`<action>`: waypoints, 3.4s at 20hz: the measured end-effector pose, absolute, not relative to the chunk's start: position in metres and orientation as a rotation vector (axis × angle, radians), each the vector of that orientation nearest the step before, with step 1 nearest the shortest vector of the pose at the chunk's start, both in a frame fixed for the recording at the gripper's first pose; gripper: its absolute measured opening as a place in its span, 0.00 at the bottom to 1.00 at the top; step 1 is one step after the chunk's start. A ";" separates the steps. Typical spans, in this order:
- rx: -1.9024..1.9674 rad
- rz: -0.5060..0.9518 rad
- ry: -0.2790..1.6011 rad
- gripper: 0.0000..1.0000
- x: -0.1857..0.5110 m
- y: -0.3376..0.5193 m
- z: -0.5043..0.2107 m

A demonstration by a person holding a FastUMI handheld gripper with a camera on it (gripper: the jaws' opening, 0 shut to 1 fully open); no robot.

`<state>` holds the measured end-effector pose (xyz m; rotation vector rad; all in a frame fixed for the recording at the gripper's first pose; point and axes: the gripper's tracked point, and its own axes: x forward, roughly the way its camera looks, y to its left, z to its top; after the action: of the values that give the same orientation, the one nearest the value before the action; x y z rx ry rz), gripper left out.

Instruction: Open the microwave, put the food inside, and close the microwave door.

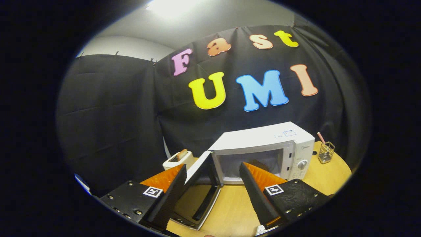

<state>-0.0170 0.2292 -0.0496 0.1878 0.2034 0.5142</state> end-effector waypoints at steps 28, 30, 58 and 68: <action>-0.033 0.868 0.499 0.01 -0.117 0.389 -0.207; -0.069 0.851 0.482 0.01 -0.116 0.379 -0.208; -0.063 0.386 0.559 0.01 0.041 0.148 -0.214; -0.084 0.249 0.554 0.01 0.120 0.114 -0.229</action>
<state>0.1198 0.1137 -0.2286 -0.0840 0.5542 0.2485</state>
